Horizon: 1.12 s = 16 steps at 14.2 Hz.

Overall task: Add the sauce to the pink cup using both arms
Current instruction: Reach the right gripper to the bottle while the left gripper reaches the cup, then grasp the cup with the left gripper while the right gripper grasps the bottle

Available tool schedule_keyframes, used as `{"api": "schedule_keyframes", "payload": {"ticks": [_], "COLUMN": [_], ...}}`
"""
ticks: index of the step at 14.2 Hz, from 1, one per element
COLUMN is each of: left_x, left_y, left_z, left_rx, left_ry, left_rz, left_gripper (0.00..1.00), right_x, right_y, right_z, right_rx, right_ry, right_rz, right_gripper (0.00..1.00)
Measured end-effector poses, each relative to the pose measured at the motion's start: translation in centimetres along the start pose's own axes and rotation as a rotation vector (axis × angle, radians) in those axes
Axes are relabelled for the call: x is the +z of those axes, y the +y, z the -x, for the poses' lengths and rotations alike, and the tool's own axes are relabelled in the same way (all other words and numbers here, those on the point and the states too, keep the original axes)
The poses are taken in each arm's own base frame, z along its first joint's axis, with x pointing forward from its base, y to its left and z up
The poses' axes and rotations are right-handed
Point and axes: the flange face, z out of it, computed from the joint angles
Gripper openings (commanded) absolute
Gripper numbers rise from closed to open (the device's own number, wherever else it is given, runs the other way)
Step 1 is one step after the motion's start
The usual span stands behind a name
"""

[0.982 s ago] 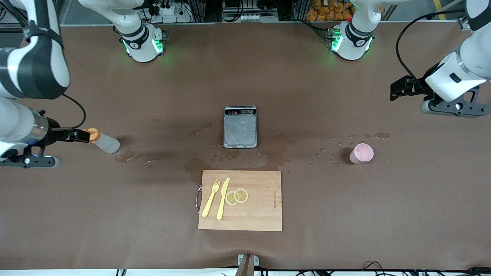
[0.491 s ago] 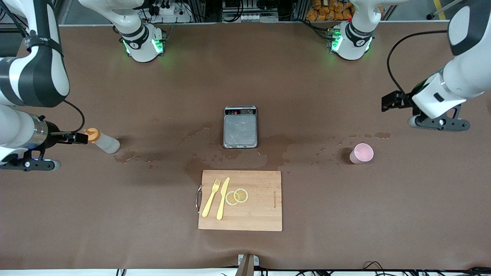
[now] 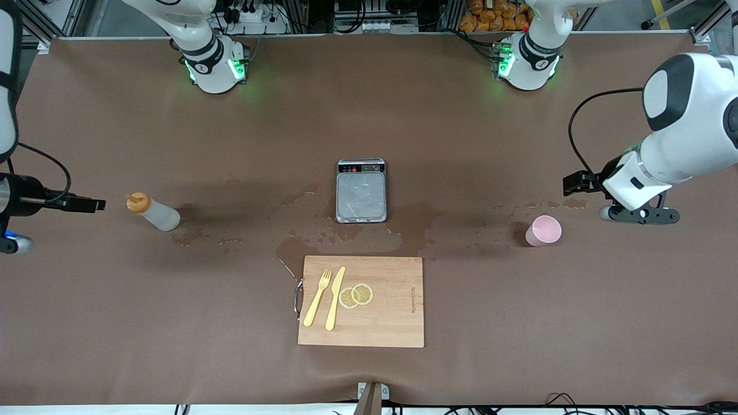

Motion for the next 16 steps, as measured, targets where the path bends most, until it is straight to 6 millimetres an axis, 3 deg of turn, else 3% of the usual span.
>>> {"api": "schedule_keyframes", "payload": {"ticks": [6, 12, 16], "left_x": [5.5, 13.0, 15.8], "left_y": [-1.5, -3.4, -4.6], "left_z": [-1.2, -3.6, -4.4], "left_rx": [-0.023, -0.029, -0.042], "left_ry": [-0.004, -0.020, -0.019], "left_rz": [0.010, -0.006, 0.000], "left_gripper": [1.00, 1.00, 1.00], "right_x": [5.1, 9.5, 12.5], "right_y": [3.2, 6.8, 11.6], "right_z": [-3.2, -6.6, -8.0], "right_rx": [0.061, 0.169, 0.303], "right_ry": [-0.092, -0.102, -0.156], "right_rz": [-0.091, -0.161, -0.357], "right_gripper": [1.00, 1.00, 1.00]}}
